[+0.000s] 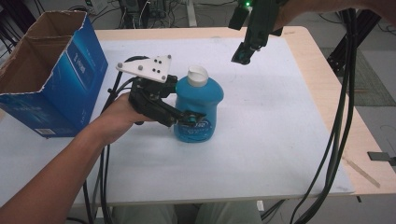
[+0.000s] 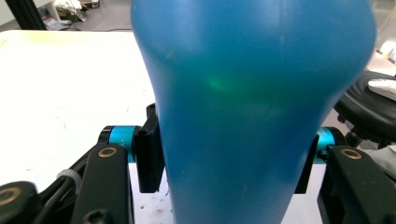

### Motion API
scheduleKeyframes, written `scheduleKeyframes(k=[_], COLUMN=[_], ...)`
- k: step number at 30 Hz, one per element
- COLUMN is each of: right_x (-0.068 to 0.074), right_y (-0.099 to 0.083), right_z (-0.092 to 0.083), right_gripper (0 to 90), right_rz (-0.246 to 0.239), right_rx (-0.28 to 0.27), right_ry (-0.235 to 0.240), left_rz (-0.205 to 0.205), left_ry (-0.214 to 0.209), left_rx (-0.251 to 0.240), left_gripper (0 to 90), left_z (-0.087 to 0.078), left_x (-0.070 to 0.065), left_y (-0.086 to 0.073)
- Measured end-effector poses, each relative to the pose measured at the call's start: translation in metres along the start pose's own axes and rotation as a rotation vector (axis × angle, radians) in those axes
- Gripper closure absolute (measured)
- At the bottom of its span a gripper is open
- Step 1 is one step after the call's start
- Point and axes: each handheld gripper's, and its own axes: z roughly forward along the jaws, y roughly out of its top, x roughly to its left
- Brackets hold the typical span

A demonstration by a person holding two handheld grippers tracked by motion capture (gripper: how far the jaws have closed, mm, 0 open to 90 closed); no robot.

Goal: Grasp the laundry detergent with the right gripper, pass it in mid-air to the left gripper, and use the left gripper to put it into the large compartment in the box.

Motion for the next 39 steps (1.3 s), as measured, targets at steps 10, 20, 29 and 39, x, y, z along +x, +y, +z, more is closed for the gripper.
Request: scheduleKeyframes(k=[10, 20, 29, 39], right_x=[-0.001, 0.002, 0.004, 0.008], right_y=[0.000, 0.004, 0.003, 0.003], right_z=[0.001, 0.003, -0.001, -0.003], right_gripper=[3.0, 3.0, 3.0, 3.0], right_rz=[-0.001, -0.010, -0.005, -0.001], right_rx=[-0.001, 0.007, 0.000, -0.005], right_ry=[-0.003, -0.004, -0.011, -0.017], left_rz=[-0.038, -0.108, -0.143, -0.095], left_ry=[-0.006, 0.027, 0.086, 0.130], left_rx=[0.006, 0.029, 0.034, 0.083], left_gripper=[42.5, 21.3, 18.7, 18.7], left_z=[-0.005, -0.007, -0.009, -0.013], left_x=[-0.003, -0.007, -0.013, -0.017], left_y=[-0.004, -0.002, 0.002, 0.006])
